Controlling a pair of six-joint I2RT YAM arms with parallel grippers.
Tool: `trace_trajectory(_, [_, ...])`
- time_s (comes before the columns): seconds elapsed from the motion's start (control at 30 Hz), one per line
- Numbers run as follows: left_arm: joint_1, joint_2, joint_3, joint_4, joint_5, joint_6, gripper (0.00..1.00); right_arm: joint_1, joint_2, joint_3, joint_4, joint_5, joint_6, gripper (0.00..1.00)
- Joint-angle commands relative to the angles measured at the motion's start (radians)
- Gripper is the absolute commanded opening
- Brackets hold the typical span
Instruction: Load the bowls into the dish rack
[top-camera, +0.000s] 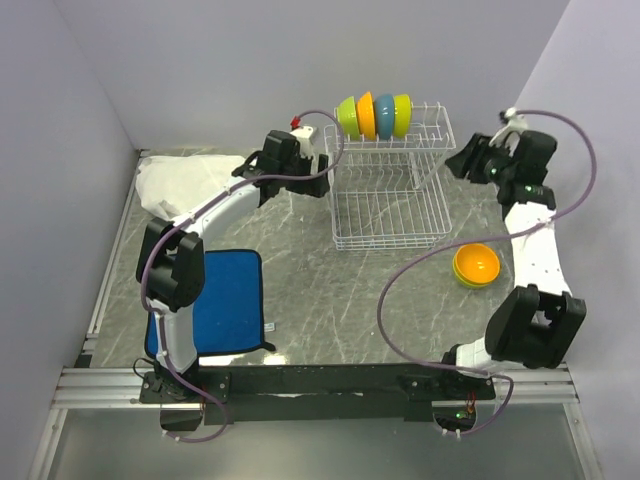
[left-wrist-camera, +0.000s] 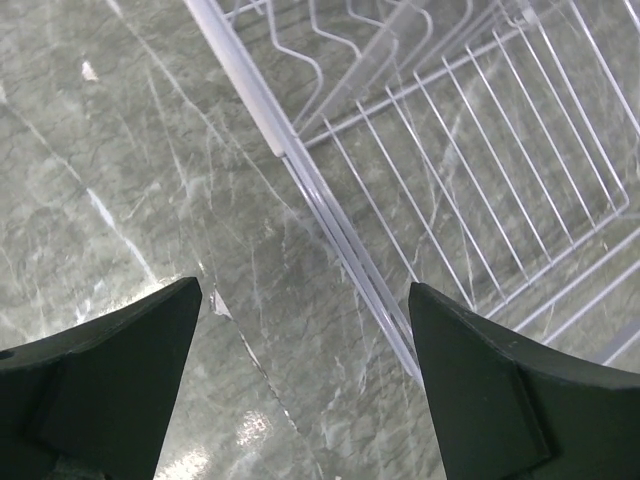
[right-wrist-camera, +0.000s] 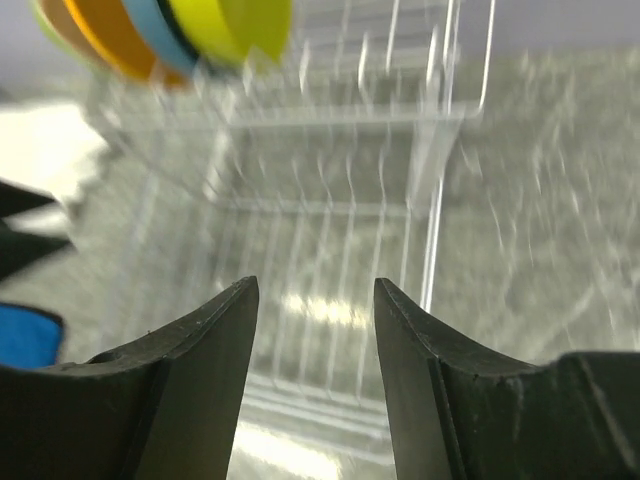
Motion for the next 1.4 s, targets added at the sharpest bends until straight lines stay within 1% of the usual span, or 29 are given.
trace_trajectory(0.0, [-0.017,0.006,0.016,0.037,-0.059,-0.078,0.91,0.054,0.000,-0.066,-0.154,0.195,-0.202,0.58])
trace_trajectory(0.1, [-0.032,0.025,0.023,0.048,-0.036,-0.076,0.88,0.072,0.100,0.021,-0.269,0.271,-0.223,0.58])
trace_trajectory(0.13, [-0.037,0.029,0.025,0.045,-0.031,-0.075,0.85,0.074,0.127,0.045,-0.321,0.277,-0.233,0.57])
trace_trajectory(0.17, [-0.038,0.043,0.028,0.041,-0.027,-0.075,0.83,0.077,0.161,0.075,-0.330,0.307,-0.243,0.56])
trace_trajectory(0.23, [-0.041,0.055,0.036,0.036,-0.019,-0.082,0.77,0.077,0.170,0.076,-0.323,0.315,-0.263,0.56])
trace_trajectory(0.3, [-0.046,0.071,0.037,0.044,-0.022,-0.082,0.74,0.079,0.172,0.073,-0.320,0.324,-0.303,0.56])
trace_trajectory(0.33, [-0.047,0.075,0.039,0.050,-0.024,-0.079,0.69,0.079,0.181,0.085,-0.332,0.329,-0.309,0.56])
trace_trajectory(0.53, [-0.060,0.121,0.060,0.047,-0.036,-0.071,0.62,0.079,0.246,0.119,-0.358,0.323,-0.309,0.54])
trace_trajectory(0.73, [-0.066,0.141,0.060,0.041,-0.040,-0.065,0.51,0.091,0.293,0.132,-0.373,0.329,-0.312,0.52])
trace_trajectory(0.8, [-0.067,0.149,0.065,0.041,-0.024,-0.059,0.37,0.098,0.312,0.135,-0.380,0.337,-0.319,0.52])
trace_trajectory(0.83, [-0.067,0.152,0.068,0.036,-0.019,-0.056,0.26,0.100,0.315,0.138,-0.384,0.337,-0.319,0.51])
trace_trajectory(0.9, [-0.069,0.157,0.074,0.031,-0.016,-0.055,0.19,0.106,0.319,0.138,-0.381,0.338,-0.326,0.47])
trace_trajectory(0.93, [-0.069,0.157,0.077,0.030,-0.022,-0.055,0.09,0.106,0.318,0.135,-0.377,0.340,-0.328,0.45])
trace_trajectory(0.97, [-0.069,0.155,0.079,0.027,-0.027,-0.056,0.06,0.108,0.315,0.133,-0.373,0.340,-0.331,0.43])
trace_trajectory(1.0, [-0.069,0.150,0.080,0.027,-0.034,-0.053,0.03,0.112,0.313,0.130,-0.370,0.337,-0.332,0.38])
trace_trajectory(1.03, [-0.069,0.146,0.080,0.022,-0.046,-0.052,0.01,0.115,0.310,0.125,-0.364,0.335,-0.334,0.36])
trace_trajectory(1.07, [-0.069,0.144,0.079,0.021,-0.053,-0.048,0.01,0.120,0.312,0.125,-0.364,0.335,-0.334,0.34])
trace_trajectory(1.1, [-0.069,0.141,0.076,0.019,-0.057,-0.045,0.01,0.121,0.312,0.124,-0.363,0.326,-0.337,0.29])
trace_trajectory(1.17, [-0.067,0.127,0.070,0.018,-0.071,-0.041,0.01,0.129,0.318,0.122,-0.363,0.318,-0.334,0.24])
trace_trajectory(1.2, [-0.067,0.123,0.062,0.016,-0.074,-0.041,0.01,0.135,0.319,0.122,-0.363,0.311,-0.334,0.20])
trace_trajectory(1.37, [-0.066,0.078,0.021,0.013,-0.097,-0.038,0.01,0.184,0.319,0.112,-0.352,0.294,-0.334,0.11])
